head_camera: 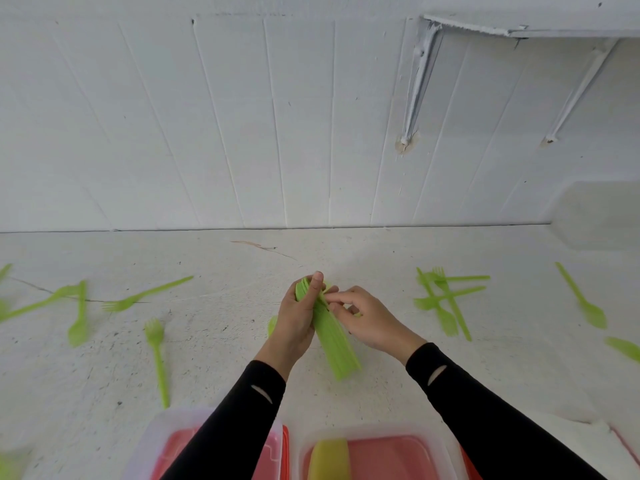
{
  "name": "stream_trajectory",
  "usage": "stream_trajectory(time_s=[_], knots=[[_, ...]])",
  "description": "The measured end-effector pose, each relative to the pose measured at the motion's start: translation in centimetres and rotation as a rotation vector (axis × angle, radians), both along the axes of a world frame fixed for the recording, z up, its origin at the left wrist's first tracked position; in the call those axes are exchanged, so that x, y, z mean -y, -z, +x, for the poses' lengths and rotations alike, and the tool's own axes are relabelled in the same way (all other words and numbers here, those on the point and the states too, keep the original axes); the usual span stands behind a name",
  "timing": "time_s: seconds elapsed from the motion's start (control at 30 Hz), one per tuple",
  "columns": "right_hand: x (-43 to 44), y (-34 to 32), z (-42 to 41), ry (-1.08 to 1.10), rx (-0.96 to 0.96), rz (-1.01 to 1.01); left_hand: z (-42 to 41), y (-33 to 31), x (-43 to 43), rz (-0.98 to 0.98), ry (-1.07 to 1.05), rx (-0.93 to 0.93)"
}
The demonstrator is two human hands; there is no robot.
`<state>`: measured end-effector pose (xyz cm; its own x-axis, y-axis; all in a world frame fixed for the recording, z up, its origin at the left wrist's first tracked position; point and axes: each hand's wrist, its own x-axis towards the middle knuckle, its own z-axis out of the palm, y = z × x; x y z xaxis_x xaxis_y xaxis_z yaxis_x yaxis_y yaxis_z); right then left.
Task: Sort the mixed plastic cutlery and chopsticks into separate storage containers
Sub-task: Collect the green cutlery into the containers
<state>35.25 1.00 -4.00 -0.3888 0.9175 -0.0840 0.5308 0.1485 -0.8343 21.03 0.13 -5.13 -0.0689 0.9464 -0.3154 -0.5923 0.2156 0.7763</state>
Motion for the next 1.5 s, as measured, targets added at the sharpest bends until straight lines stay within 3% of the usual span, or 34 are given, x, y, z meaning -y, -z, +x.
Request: stream_trajectory(time_s=[0.2, 0.43, 0.6, 0.8, 1.17, 1.5], knots=[[-0.2, 0.4, -0.1, -0.024, 0.058, -0.088, 0.1, 0.1, 0.1, 0.056, 0.081, 0.017], [0.9, 0.4, -0.8, -0.077, 0.001, -0.003, -0.2, 0.7, -0.2, 0.072, -0.154, -0.021], [1.4, 0.5, -1.3, 0.041, 0.131, 0.122, -0.3, 0.6, -0.2, 0.099, -0.249, -0.056], [1.4, 0.1, -1.0, 0.049, 0.321, 0.264, -0.2, 0.5, 0.2, 0.122, -0.181, -0.078], [1.1, 0.4, -0.6, 0.026, 0.309, 0.188, 0.1, -0.1, 0.7, 0.146, -0.162, -0.134], [0.8, 0.3, -0.4, 0.08, 0.355, 0.249, 0.9, 0.3, 1.0, 0.172, -0.168, -0.607]])
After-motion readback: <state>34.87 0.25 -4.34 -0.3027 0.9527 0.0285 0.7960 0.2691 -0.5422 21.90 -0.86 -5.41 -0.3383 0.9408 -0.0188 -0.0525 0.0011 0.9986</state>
